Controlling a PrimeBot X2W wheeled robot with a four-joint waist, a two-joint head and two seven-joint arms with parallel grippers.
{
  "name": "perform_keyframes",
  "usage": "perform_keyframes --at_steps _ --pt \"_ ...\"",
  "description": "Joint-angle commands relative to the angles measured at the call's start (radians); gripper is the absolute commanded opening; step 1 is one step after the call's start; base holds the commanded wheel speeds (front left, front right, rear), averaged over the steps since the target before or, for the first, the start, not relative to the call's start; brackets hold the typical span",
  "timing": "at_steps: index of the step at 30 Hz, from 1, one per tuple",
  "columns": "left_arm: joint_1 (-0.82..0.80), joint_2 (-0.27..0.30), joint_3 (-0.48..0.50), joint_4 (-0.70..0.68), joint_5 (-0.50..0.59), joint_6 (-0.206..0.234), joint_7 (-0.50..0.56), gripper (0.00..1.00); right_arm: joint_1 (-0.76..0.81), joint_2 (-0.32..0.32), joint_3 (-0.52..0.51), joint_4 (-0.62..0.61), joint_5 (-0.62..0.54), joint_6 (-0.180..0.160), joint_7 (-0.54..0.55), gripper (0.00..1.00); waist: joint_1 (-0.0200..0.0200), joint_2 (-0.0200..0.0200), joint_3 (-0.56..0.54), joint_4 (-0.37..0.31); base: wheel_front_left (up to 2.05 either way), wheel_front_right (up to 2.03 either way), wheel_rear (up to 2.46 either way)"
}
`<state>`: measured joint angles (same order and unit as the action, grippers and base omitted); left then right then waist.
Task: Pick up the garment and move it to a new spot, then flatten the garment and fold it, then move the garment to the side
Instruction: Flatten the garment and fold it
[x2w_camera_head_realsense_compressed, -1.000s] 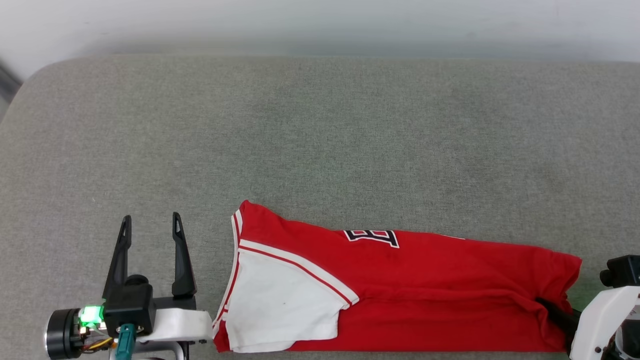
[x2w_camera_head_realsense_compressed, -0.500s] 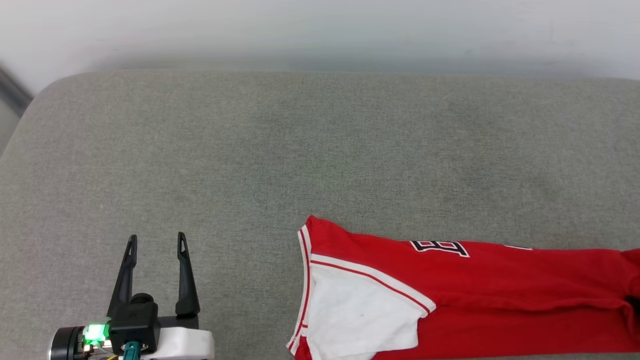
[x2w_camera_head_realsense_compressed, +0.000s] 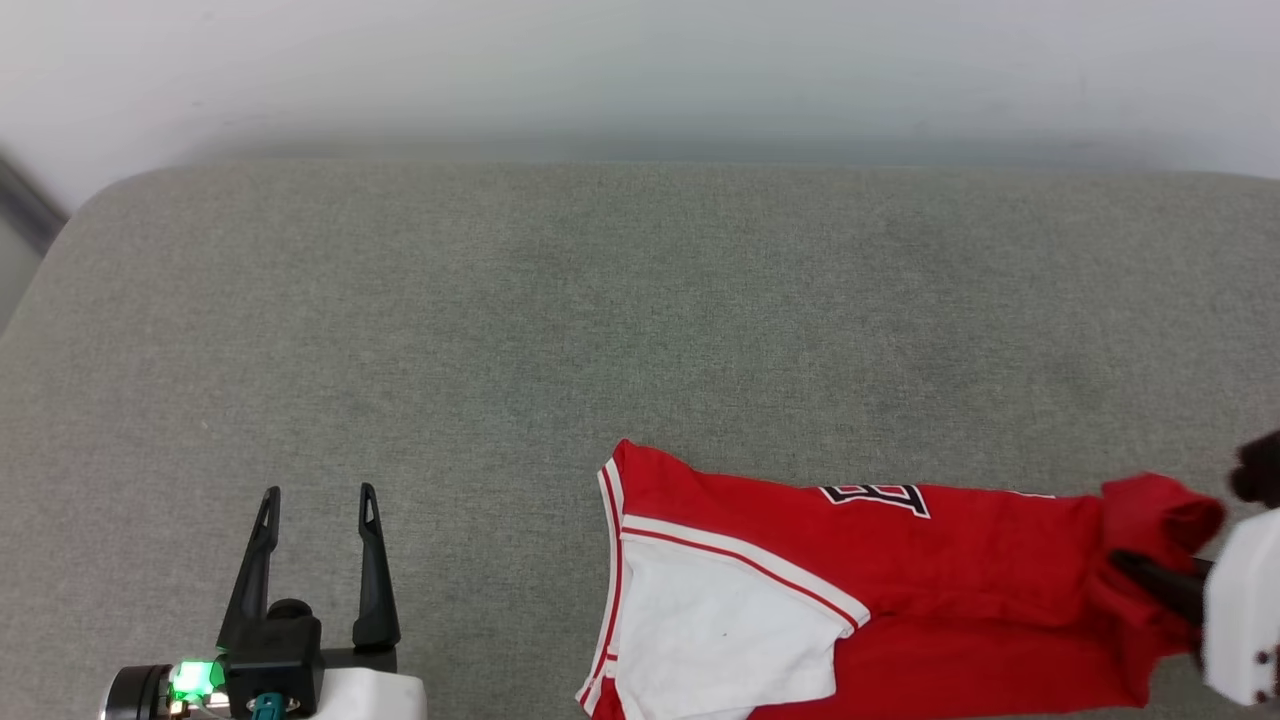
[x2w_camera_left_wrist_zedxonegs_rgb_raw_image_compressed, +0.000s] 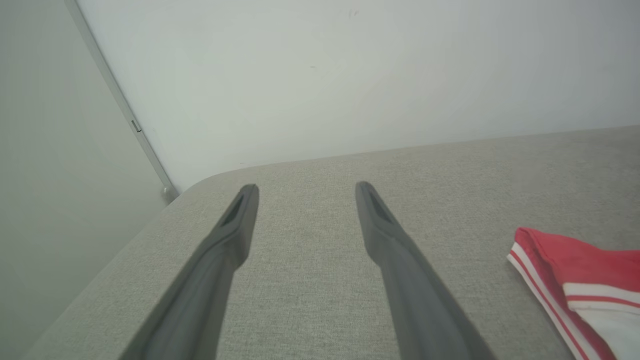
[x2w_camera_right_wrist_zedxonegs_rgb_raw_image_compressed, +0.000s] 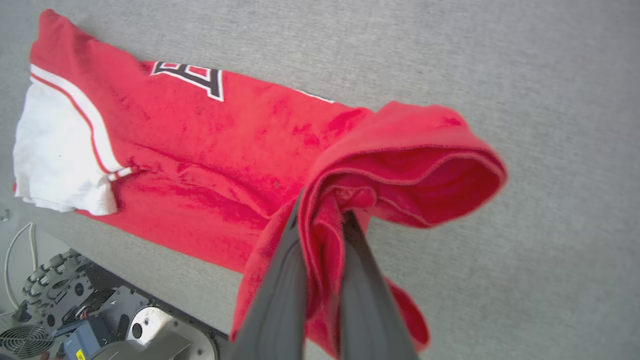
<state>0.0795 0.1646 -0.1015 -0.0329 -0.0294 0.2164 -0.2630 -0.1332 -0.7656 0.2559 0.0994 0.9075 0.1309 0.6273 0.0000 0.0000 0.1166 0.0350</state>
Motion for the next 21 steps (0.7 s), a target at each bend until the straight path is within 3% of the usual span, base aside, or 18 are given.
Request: perform_keyframes --at_steps 1,6,11,16,21 --pt "0.004 -0.003 0.002 0.002 0.006 -0.004 -0.002 1.00 -0.006 0.018 0.016 -0.047 0.002 0.000 0.010 0.00 0.0000 0.0000 0.004 0.000 0.00 0.00 0.00" --pt "-0.020 -0.007 0.005 0.004 0.010 -0.014 -0.002 1.00 -0.078 0.063 0.119 -0.206 -0.059 0.000 0.062 0.00 0.0000 0.0000 0.024 0.003 0.00 0.00 0.00" --pt "-0.050 -0.016 -0.002 0.009 0.015 -0.028 -0.002 1.00 -0.209 0.125 0.284 -0.258 -0.102 0.000 0.114 0.00 0.0000 0.0000 0.055 0.014 0.00 0.00 0.00" --pt "-0.081 -0.026 -0.011 0.018 0.022 -0.035 -0.002 1.00 -0.364 0.223 0.459 -0.209 -0.125 0.000 0.120 0.00 0.0000 0.0000 0.082 0.029 0.00 0.00 0.00" --pt "-0.107 -0.033 -0.019 0.023 0.026 -0.036 -0.002 1.00 -0.492 0.324 0.611 -0.075 -0.148 0.000 0.088 0.00 0.0000 0.0000 0.108 0.041 0.00 0.00 0.00"
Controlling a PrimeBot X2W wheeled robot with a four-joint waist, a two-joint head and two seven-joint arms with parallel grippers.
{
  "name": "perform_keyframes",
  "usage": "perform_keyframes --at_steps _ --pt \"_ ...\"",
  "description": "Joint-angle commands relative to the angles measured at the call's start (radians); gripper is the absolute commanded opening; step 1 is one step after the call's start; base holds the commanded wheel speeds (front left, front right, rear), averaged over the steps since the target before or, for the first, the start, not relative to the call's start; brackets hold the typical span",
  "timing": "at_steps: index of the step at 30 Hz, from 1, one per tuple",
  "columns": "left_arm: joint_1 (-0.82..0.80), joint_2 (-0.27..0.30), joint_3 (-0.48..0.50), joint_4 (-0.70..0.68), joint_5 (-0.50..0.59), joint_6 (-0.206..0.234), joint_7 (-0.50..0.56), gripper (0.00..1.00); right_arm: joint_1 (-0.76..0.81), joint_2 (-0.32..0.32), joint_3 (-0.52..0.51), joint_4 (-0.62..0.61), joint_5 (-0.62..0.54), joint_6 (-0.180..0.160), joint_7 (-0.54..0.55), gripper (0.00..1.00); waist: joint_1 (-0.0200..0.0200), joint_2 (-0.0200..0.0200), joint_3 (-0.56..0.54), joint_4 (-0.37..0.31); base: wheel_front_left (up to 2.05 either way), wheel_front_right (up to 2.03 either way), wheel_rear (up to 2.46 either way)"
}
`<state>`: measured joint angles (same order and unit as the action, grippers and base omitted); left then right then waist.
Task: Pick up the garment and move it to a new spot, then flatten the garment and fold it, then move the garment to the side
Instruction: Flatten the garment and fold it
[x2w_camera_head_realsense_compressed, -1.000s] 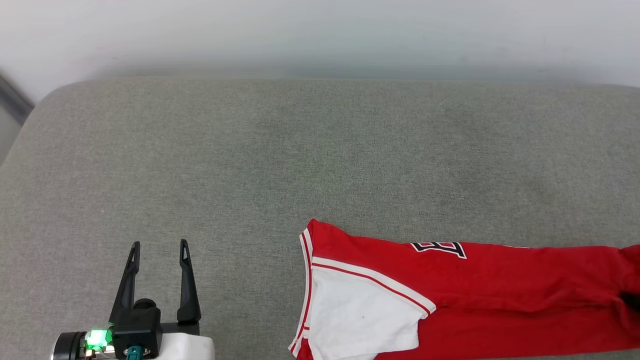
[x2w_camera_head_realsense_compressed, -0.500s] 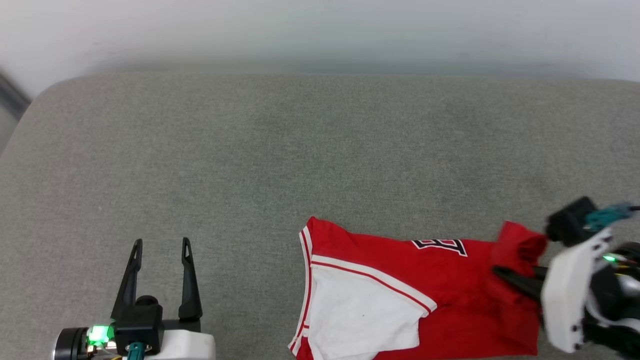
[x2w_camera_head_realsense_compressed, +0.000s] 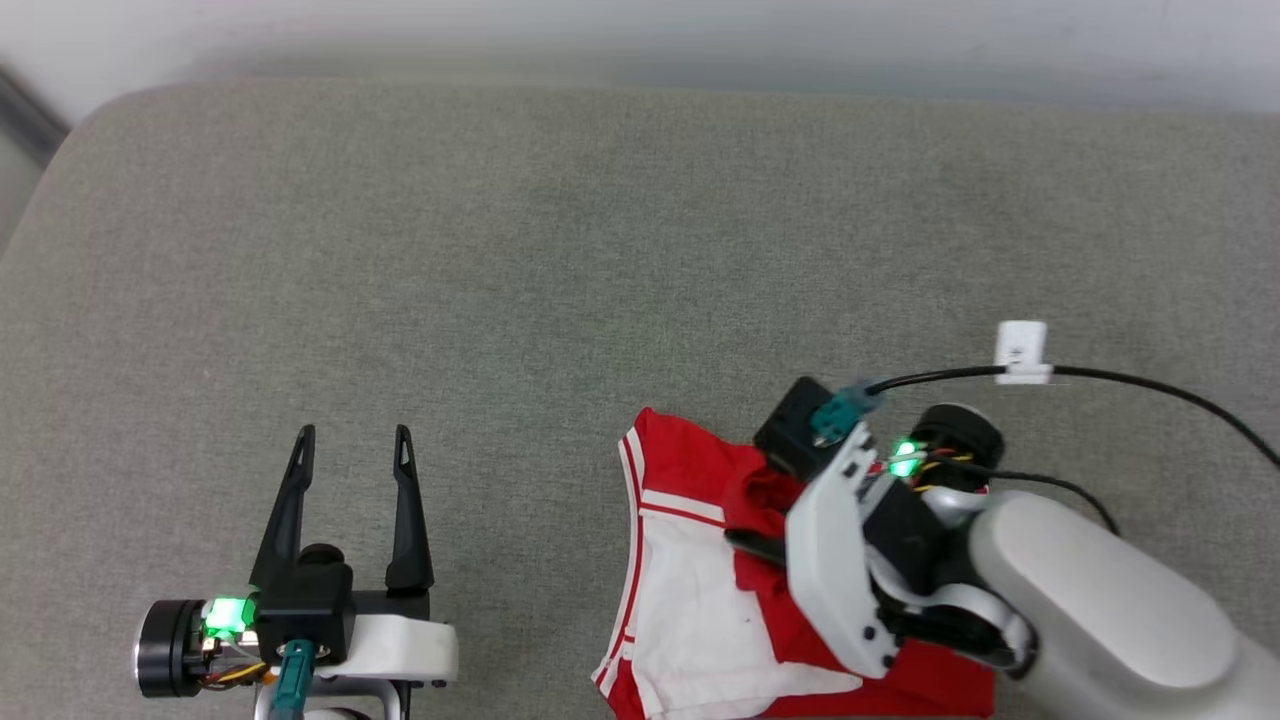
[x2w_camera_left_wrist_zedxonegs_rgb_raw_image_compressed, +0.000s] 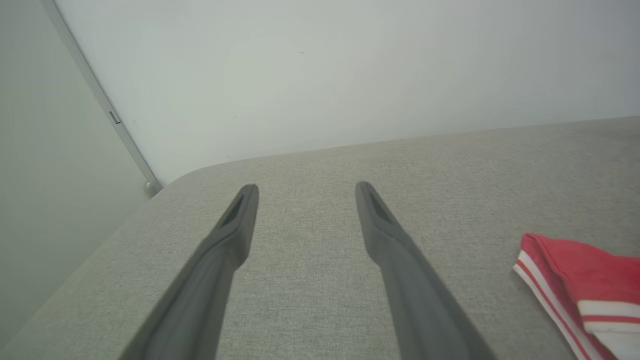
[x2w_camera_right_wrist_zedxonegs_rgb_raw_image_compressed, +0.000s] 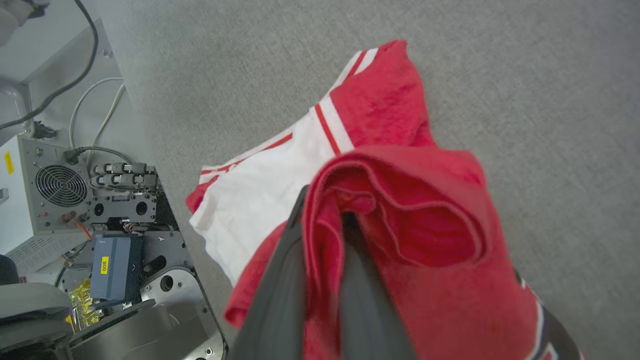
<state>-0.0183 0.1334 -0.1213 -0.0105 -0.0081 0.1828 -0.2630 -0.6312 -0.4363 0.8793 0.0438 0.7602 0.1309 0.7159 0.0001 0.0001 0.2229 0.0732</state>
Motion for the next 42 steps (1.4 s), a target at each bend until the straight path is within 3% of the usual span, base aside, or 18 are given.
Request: perform_keyframes --at_steps 1,8,13,14,15,16,24,30,37,42 --pt "-0.012 -0.003 -0.001 0.001 0.006 -0.003 -0.002 1.00 -0.011 0.012 0.014 0.015 0.001 0.000 -0.006 0.00 -0.0001 -0.0001 0.007 0.005 0.00 0.00 0.00" --pt "-0.031 -0.012 -0.011 0.011 0.002 -0.001 -0.002 1.00 -0.071 0.079 0.184 0.253 -0.002 0.000 -0.061 0.00 -0.0001 -0.0001 0.034 0.018 0.00 0.00 0.00" --pt "-0.029 -0.012 -0.008 0.027 0.002 0.002 -0.002 1.00 -0.079 0.086 0.270 0.354 0.006 -0.001 -0.130 0.00 -0.0001 -0.0001 0.030 0.013 0.00 0.00 0.00" --pt "-0.024 -0.010 -0.005 0.030 0.001 0.002 -0.002 1.00 -0.086 0.086 0.276 0.357 0.010 -0.001 -0.151 0.17 -0.0001 -0.0001 0.023 0.009 0.00 0.00 0.00" --pt "-0.019 -0.007 -0.003 0.034 0.001 0.001 -0.002 1.00 -0.100 0.083 0.280 0.351 0.010 -0.001 -0.177 0.80 -0.0001 -0.0001 0.015 0.005 0.00 0.00 0.00" --pt "-0.014 -0.004 -0.001 0.037 0.002 0.000 -0.002 1.00 -0.112 0.079 0.279 0.341 0.010 -0.001 -0.204 1.00 -0.0001 -0.0001 0.005 0.000 0.00 0.00 0.00" --pt "0.022 0.006 0.012 0.045 -0.002 0.001 -0.002 1.00 -0.131 -0.026 0.191 0.221 -0.026 -0.001 -0.404 1.00 -0.0001 -0.0001 -0.076 -0.049 0.00 0.00 0.00" --pt "0.041 0.005 0.013 0.032 -0.003 -0.003 -0.002 1.00 -0.046 -0.065 -0.077 0.214 -0.137 -0.001 -0.625 1.00 -0.0001 -0.0001 -0.104 -0.081 0.00 0.00 0.00" --pt "0.053 0.004 0.016 0.025 -0.006 -0.011 -0.002 1.00 0.148 0.015 -0.481 0.256 -0.381 -0.001 -0.901 1.00 -0.0001 -0.0001 -0.130 -0.108 0.00 0.00 0.00" --pt "0.069 0.002 0.017 0.025 -0.009 -0.018 -0.002 1.00 0.305 0.121 -0.691 0.213 -0.506 -0.001 -0.973 1.00 -0.0001 -0.0001 -0.150 -0.119 0.00 0.00 0.00"
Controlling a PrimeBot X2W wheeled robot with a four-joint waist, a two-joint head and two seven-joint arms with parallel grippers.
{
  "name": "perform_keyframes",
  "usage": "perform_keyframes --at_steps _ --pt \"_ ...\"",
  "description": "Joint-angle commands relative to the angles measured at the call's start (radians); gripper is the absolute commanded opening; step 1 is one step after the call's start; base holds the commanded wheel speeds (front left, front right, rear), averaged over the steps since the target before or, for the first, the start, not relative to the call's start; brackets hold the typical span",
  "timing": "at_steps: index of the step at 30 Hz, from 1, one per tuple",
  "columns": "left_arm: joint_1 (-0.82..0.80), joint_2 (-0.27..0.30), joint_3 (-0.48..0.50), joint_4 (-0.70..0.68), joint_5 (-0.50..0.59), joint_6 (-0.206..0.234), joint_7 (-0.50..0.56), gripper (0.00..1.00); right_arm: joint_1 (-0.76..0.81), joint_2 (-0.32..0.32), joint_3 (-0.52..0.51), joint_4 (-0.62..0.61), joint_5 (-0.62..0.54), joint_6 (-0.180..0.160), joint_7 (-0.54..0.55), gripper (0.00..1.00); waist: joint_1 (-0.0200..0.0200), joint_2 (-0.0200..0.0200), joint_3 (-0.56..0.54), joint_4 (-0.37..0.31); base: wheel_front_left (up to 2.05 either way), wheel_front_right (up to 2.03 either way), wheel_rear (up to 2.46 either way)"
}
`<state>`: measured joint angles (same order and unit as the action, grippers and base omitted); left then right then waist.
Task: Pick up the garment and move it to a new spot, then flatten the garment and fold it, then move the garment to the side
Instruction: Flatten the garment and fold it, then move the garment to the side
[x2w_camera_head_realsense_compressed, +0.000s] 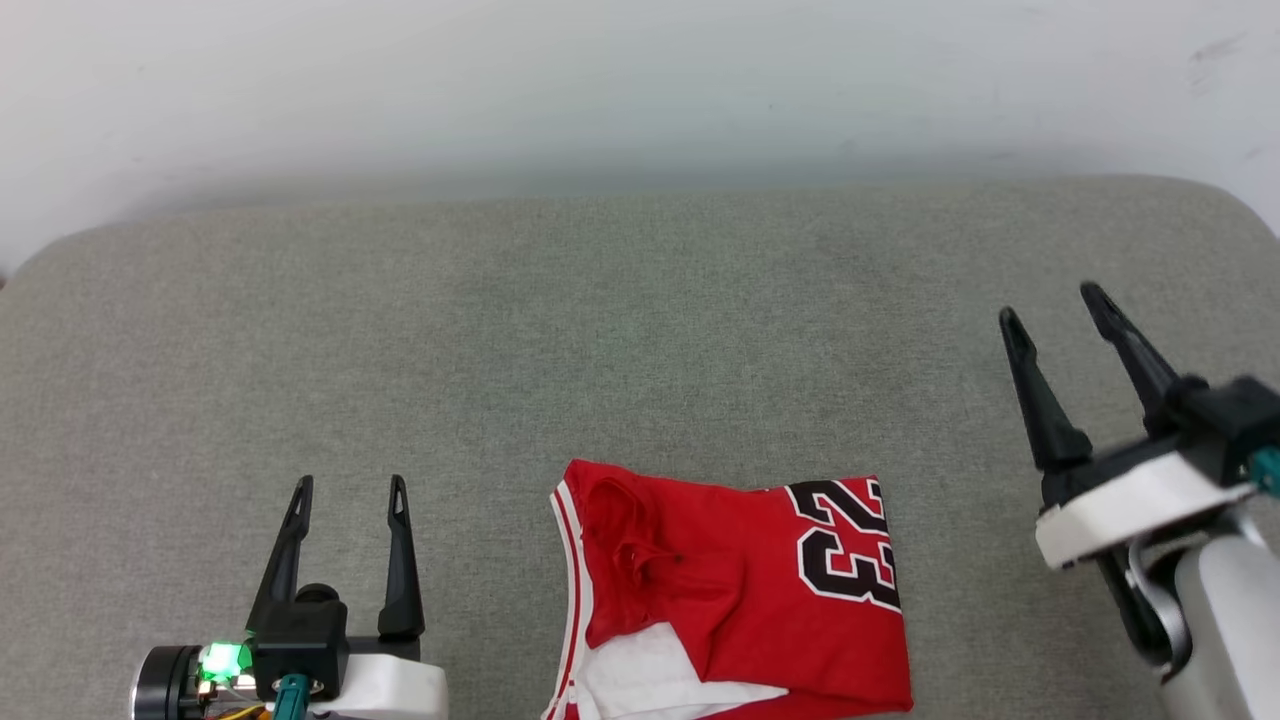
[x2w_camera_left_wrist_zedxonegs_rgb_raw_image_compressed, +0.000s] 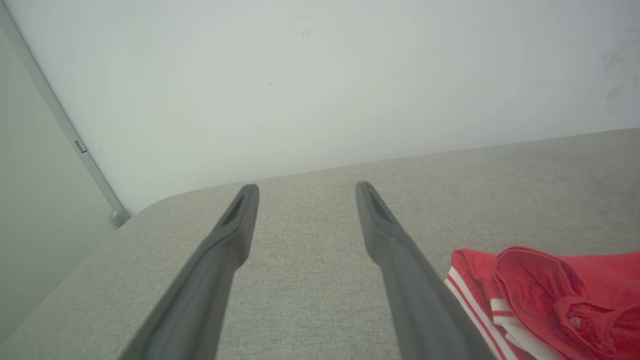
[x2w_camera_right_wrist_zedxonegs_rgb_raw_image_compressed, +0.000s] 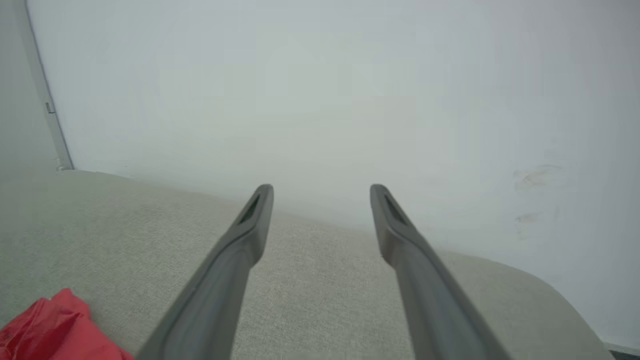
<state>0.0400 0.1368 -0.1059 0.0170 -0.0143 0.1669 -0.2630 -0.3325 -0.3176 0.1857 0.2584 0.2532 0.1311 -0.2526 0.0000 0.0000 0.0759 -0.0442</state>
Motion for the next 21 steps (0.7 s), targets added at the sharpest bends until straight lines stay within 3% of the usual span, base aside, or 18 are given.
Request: perform_keyframes --at_steps 1,8,21 --pt "0.014 -0.002 0.001 -0.002 -0.004 -0.004 -0.002 1.00 0.035 0.023 -0.026 -0.019 -0.020 -0.001 -0.007 1.00 0.0000 0.0000 -0.007 -0.003 0.00 0.00 0.00" --pt "0.067 -0.006 0.008 -0.023 -0.015 -0.020 -0.002 1.00 0.266 0.176 -0.156 -0.171 -0.096 -0.001 -0.012 1.00 0.0000 0.0000 -0.039 -0.015 0.00 0.00 0.00" --pt "0.115 -0.016 0.020 -0.035 -0.010 -0.033 -0.002 1.00 0.445 0.253 -0.210 -0.243 -0.109 -0.001 -0.012 1.00 0.0000 0.0000 -0.065 0.007 0.00 0.00 0.00"
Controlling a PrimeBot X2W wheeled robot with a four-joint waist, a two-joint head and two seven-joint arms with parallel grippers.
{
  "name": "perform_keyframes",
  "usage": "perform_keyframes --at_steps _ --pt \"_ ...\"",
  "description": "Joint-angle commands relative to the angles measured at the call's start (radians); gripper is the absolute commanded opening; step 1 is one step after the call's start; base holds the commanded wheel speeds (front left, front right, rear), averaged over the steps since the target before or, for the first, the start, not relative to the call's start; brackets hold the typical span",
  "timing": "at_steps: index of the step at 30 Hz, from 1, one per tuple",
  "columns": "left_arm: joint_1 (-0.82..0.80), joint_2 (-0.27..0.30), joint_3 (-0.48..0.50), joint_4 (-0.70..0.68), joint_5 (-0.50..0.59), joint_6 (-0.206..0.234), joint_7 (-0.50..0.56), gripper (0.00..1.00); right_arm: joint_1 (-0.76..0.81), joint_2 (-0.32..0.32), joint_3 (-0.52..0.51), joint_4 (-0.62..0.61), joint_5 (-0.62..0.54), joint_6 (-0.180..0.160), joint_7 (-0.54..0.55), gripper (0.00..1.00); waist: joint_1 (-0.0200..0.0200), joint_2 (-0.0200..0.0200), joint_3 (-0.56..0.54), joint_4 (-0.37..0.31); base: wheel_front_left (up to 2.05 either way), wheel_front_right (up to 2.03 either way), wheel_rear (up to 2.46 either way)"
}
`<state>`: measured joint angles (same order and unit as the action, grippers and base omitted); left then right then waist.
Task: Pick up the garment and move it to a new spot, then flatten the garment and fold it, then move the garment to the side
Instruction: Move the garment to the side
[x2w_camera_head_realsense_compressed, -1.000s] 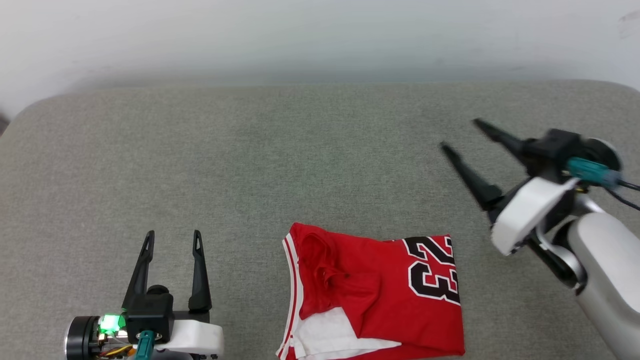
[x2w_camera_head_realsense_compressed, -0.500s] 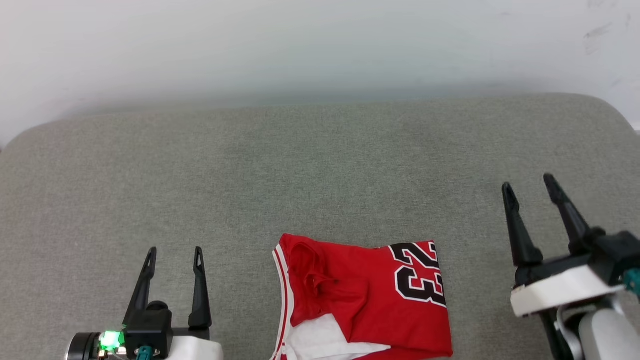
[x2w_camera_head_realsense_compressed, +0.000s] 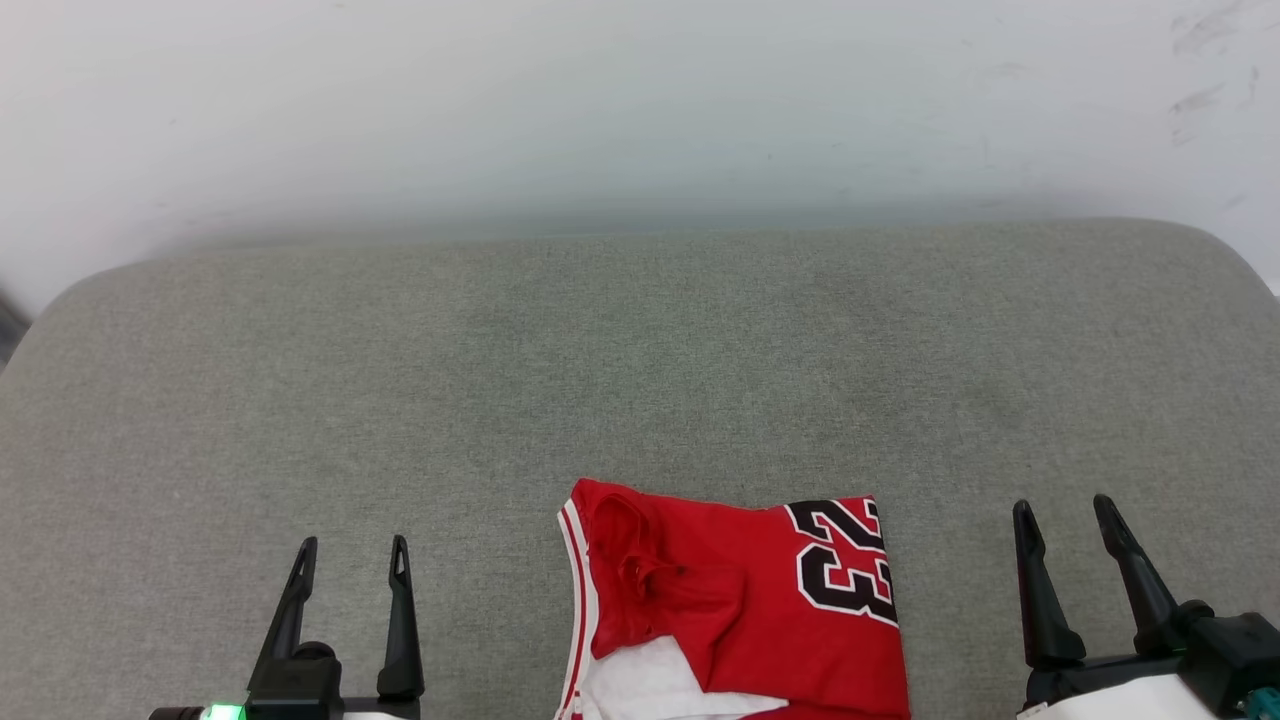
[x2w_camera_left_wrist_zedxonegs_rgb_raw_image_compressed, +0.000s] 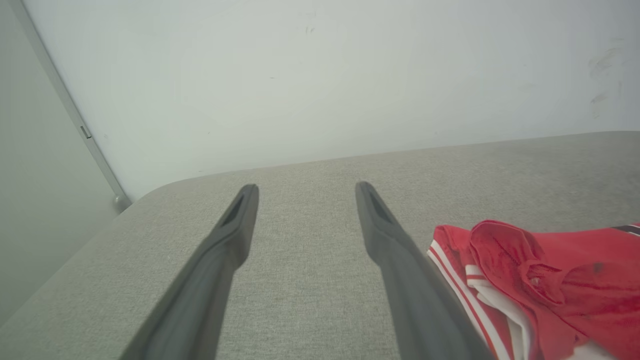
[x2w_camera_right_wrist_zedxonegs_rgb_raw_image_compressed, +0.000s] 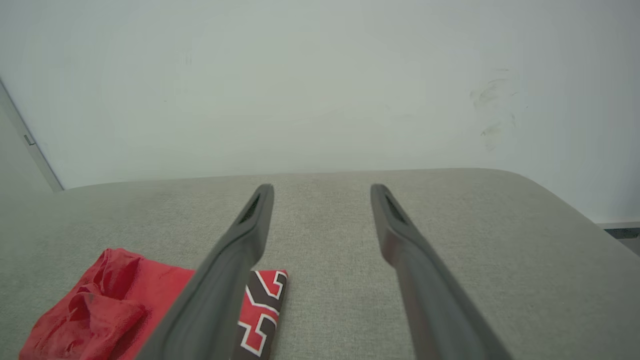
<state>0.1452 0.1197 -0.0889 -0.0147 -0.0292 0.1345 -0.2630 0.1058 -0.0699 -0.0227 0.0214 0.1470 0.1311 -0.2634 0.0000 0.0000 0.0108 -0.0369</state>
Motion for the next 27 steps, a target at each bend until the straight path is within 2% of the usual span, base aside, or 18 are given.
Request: perform_keyframes --at_steps 1,7,11,14,17,19,22,27 --pt "0.010 0.000 0.004 -0.004 0.005 -0.002 -0.002 1.00 0.006 0.006 -0.003 -0.007 -0.004 -0.001 -0.001 1.00 0.0000 0.0000 0.000 0.000 0.00 0.00 0.00" --pt "0.007 -0.003 0.009 -0.004 0.006 -0.009 -0.002 1.00 -0.064 -0.016 -0.020 -0.031 -0.022 -0.001 -0.001 1.00 0.0000 0.0000 0.002 0.004 0.00 0.00 0.00" --pt "-0.002 -0.008 0.013 0.000 0.005 -0.011 -0.002 1.00 -0.164 -0.079 -0.022 -0.046 -0.028 -0.001 0.012 1.00 0.0000 0.0000 0.009 0.007 0.00 0.00 0.00" --pt "-0.006 -0.012 0.013 -0.001 0.007 -0.012 -0.002 1.00 -0.252 -0.153 0.011 -0.054 -0.026 -0.001 0.083 1.00 0.0000 0.0000 0.019 0.009 0.00 0.00 0.00" --pt "-0.015 -0.016 0.011 -0.003 0.010 -0.013 -0.002 1.00 -0.334 -0.233 0.081 -0.044 0.023 -0.001 0.223 1.00 0.0000 0.0000 0.035 0.012 0.00 0.00 0.00" --pt "-0.022 -0.018 0.010 -0.003 0.009 -0.014 -0.002 1.00 -0.376 -0.301 0.151 -0.028 0.086 -0.001 0.356 1.00 0.0000 0.0000 0.045 0.014 0.00 0.00 0.00" --pt "-0.033 -0.021 0.009 -0.005 0.012 -0.016 -0.002 1.00 -0.415 -0.394 0.245 -0.009 0.235 -0.001 0.583 1.00 0.0000 0.0000 0.063 0.016 0.00 0.00 0.00" --pt "-0.060 -0.024 0.007 -0.008 0.015 -0.018 -0.002 1.00 -0.435 -0.502 0.321 0.013 0.509 -0.001 0.902 1.00 0.0000 0.0000 0.106 0.021 0.00 0.00 0.00"
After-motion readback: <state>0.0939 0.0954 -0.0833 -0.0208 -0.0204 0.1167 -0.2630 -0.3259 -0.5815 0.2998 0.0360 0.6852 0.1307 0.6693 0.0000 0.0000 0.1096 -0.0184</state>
